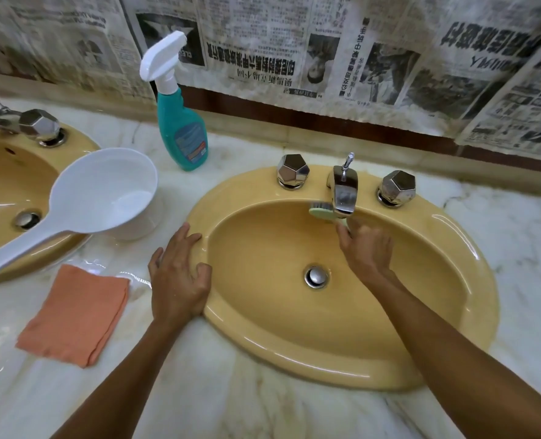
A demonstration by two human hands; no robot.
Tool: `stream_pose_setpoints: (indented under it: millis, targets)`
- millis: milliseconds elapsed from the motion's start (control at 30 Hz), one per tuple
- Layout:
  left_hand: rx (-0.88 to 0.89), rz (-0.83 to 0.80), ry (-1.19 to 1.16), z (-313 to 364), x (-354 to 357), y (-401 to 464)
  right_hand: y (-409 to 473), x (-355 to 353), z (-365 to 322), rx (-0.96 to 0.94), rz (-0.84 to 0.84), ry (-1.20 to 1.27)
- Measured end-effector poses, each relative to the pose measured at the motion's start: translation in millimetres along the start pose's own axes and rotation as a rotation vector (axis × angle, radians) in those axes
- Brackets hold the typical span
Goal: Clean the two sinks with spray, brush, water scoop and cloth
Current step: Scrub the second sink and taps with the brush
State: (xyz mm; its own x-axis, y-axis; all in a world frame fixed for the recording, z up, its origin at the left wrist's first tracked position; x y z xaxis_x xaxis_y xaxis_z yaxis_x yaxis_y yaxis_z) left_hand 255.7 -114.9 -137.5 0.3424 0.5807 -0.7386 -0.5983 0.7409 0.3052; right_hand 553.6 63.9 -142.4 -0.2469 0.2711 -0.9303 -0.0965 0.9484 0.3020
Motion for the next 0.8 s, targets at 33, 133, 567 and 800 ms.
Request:
stream_pose_setpoints:
  millis: [33,133,567,800]
  targets:
    - [0.0,-0.003,0.001,-0.1,0.3,-0.2,-9.3,7.1,12.0,0.028,-0.066,-0.048]
    - [-0.003,-0.002,0.001,-0.5,-0.1,0.4,-41.9,32.5,44.1,0.119,-0.345,-0.169]
    - [-0.001,0.002,-0.002,2.3,-1.5,0.0,-40.2,18.3,61.6,0.179,-0.254,-0.23]
    - [-0.002,-0.012,0.014,0.7,-1.3,-0.7,-32.9,52.1,-0.6,0.201,-0.422,-0.029]
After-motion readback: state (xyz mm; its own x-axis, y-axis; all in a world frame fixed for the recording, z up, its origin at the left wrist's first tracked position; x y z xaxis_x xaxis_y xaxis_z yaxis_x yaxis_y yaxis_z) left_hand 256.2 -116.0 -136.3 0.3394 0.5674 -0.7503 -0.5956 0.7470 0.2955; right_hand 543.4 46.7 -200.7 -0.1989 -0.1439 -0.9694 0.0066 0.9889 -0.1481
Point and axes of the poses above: each hand's wrist, its own y-axis towards the middle knuckle, its own x-axis out of the palm, z = x × y, the point moved 5 cm from there along y, towards the middle knuckle, and after that the axes turned 13 degrees about z, right-handed, at the moved point
